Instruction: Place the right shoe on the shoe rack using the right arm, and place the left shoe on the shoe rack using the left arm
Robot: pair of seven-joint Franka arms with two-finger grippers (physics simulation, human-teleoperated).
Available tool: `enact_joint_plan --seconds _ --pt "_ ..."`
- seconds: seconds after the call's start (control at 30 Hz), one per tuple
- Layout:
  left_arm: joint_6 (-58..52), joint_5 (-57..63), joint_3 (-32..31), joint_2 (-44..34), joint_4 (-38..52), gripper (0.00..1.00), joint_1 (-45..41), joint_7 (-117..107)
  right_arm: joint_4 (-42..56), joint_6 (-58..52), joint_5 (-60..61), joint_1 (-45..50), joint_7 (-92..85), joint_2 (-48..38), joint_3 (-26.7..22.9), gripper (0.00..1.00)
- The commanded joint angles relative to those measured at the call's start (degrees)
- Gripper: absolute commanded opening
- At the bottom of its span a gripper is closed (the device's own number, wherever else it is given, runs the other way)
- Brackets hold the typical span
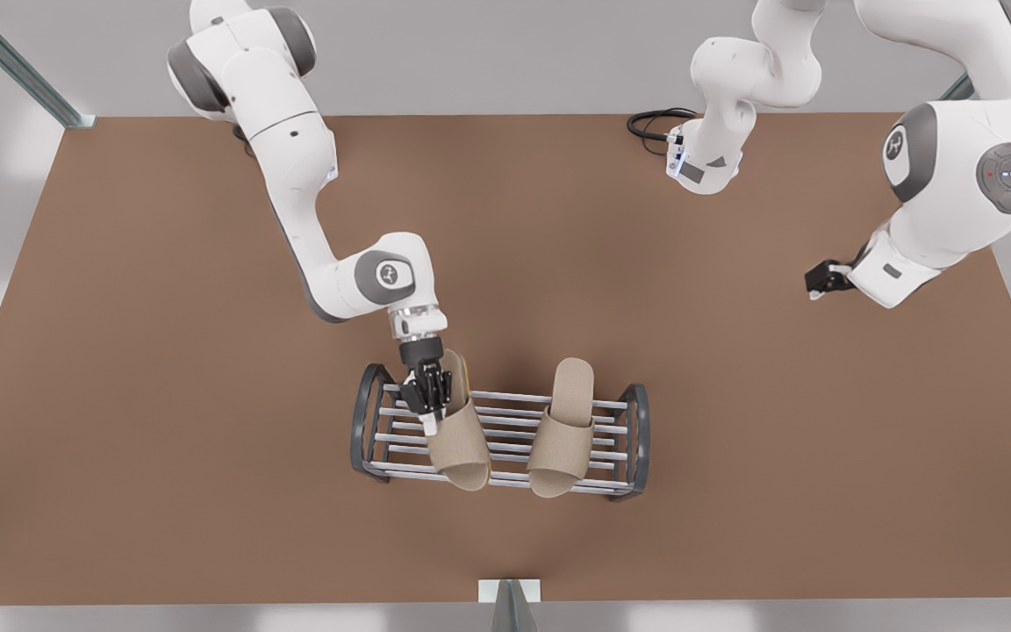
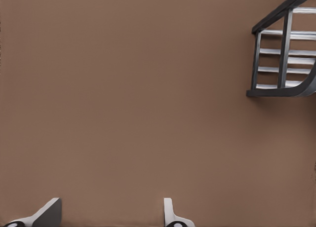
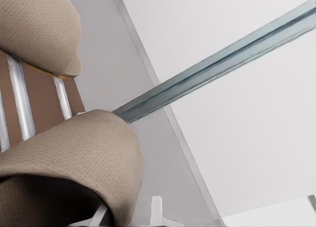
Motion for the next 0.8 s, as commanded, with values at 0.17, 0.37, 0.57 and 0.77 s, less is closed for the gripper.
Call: enact_joint_plan --seconds 0.17,0.37,0.57,0.77 --pt "0.05 0.08 0.34 -0.13 0.00 1.00 1.33 -27.93 -1.29 -2.71 0.07 0.10 -0.61 -0.82 -0.19 1.00" --pt "0.05 0.08 0.34 -0.31 0.00 1.00 1.33 -28.02 -3.14 -3.24 -0.01 2.04 -0.70 -1.44 -0.01 1.00" --pt "0.05 -0.01 0.26 -0.57 0.00 1.00 1.33 -28.72 -7.09 -3.24 -0.10 2.91 -0.61 -4.51 0.34 1.00" --pt "-0.04 -0.01 0.08 -1.01 -0.44 1.00 0.80 -28.28 -11.40 -2.89 -0.01 3.62 0.27 -10.22 2.27 1.00"
